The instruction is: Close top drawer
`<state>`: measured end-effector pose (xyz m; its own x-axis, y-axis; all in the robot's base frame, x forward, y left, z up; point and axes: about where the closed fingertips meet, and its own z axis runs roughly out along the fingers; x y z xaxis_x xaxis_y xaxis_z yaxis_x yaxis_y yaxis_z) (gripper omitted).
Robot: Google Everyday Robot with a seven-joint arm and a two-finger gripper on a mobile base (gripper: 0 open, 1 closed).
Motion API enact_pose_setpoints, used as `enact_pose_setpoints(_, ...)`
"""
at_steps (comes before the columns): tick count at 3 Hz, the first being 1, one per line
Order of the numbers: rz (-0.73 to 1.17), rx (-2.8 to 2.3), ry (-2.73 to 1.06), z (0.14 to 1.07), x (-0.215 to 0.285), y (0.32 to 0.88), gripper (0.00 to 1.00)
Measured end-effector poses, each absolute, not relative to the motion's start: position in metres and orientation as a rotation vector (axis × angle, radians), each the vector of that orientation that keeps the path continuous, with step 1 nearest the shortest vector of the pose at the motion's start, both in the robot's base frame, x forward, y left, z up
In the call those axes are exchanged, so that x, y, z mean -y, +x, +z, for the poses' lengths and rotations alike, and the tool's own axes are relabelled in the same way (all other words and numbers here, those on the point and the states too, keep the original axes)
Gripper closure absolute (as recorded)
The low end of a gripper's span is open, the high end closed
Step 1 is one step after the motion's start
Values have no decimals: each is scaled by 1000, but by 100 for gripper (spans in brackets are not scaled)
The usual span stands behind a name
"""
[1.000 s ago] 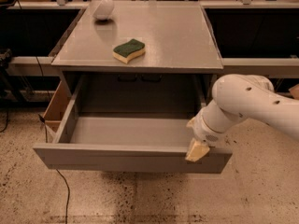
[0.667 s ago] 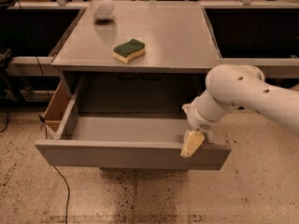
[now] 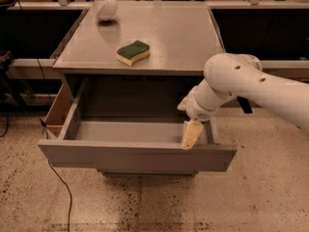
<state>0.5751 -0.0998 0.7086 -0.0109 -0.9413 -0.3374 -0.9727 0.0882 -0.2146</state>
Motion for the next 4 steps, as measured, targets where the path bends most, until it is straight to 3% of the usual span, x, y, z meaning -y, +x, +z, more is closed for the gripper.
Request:
enact_pose_setpoints(1,109,-1984,-1884,717,100,574,4)
enact_pose_setpoints(2,112,-1992,-1879,716,101,573,67)
enact_pose_setpoints(4,130,-2005,-1866,707,104,566,100)
